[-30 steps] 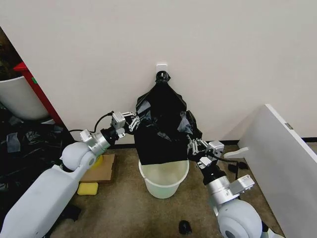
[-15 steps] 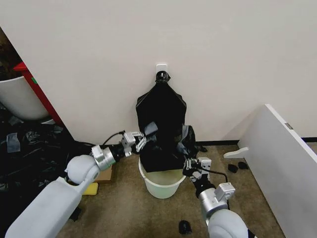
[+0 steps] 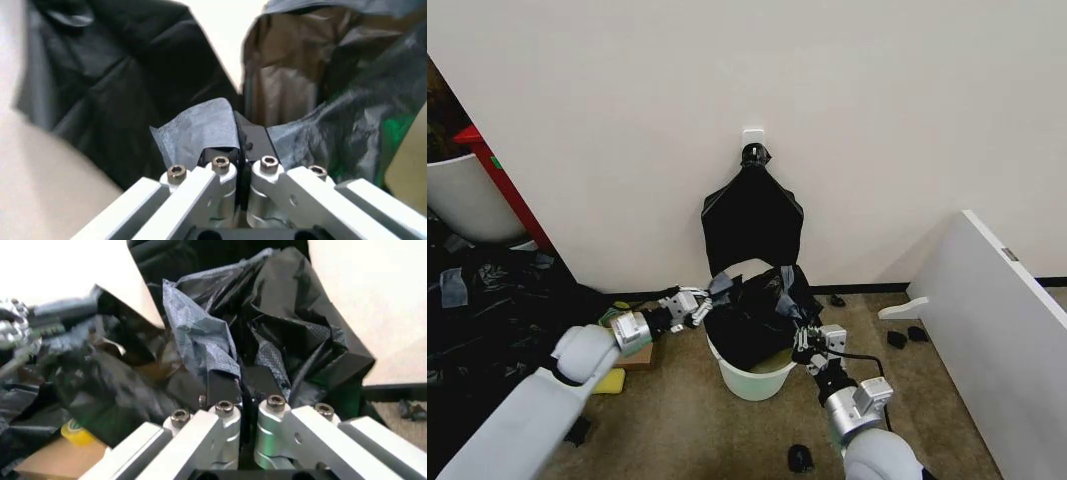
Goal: Place the garbage bag over the trash bin.
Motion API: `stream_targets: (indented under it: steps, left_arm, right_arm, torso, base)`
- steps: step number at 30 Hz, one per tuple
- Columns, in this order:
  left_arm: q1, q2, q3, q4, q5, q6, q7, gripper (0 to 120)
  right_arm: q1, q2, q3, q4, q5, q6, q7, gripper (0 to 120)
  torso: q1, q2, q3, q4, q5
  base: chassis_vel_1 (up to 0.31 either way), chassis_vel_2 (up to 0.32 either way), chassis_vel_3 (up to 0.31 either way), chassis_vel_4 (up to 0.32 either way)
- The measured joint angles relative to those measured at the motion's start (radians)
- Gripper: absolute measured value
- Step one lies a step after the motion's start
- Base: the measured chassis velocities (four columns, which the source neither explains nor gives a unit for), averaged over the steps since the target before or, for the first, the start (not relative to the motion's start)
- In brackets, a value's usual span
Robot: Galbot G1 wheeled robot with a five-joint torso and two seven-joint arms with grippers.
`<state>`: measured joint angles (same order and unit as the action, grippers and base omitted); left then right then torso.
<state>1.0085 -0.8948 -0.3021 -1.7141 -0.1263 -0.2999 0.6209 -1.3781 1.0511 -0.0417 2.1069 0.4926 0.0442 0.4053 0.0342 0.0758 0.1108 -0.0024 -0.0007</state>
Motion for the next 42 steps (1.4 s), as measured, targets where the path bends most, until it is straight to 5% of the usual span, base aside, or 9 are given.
stream_targets:
  steps: [10,15,23,30,42]
  left_arm:
    - [-0.057,0.015,-0.057,-0.017,-0.063,-0.009,0.052,0]
    - [-0.002,0.012,-0.027,-0.029,-0.071,-0.031,0.070,0]
    - [0.130,0.002,0.031,-0.042,-0.110,-0.038,-0.049,0]
    - [0.297,0.070,0.028,-0.092,-0.096,-0.069,-0.214,0]
    - [0.435,0.068,0.030,-0.033,0.106,-0.150,-0.357,0]
  right_arm:
    - [0.042,0.005,0.019,0.030,0.058,0.056,-0.080,0]
    - [-0.026,-0.012,0.011,0.037,0.043,0.051,-0.015,0]
    - [-0.147,-0.086,0.001,0.085,-0.005,-0.077,0.122,0]
    - [-0.209,-0.166,0.009,0.157,0.030,-0.260,0.178,0]
    - [-0.169,-0.166,-0.055,0.018,-0.113,-0.281,0.102,0]
  torso:
    - [0.000,0.000,0.000,-0.0001,0.0002]
    - [0.000,0.000,0.000,-0.0001,-0.0001]
    - [0.000,0.000,0.000,0.0001,0.0002]
    - [0.000,0.000,0.000,0.0001,0.0000]
    - [0.000,0.000,0.000,-0.0002,-0.0002]
  base:
    - [0.000,0.000,0.000,0.000]
    - [0.000,0.000,0.000,0.000]
    - [0.000,0.000,0.000,0.000]
    - [0.000,0.000,0.000,0.000]
    - [0.000,0.000,0.000,0.000]
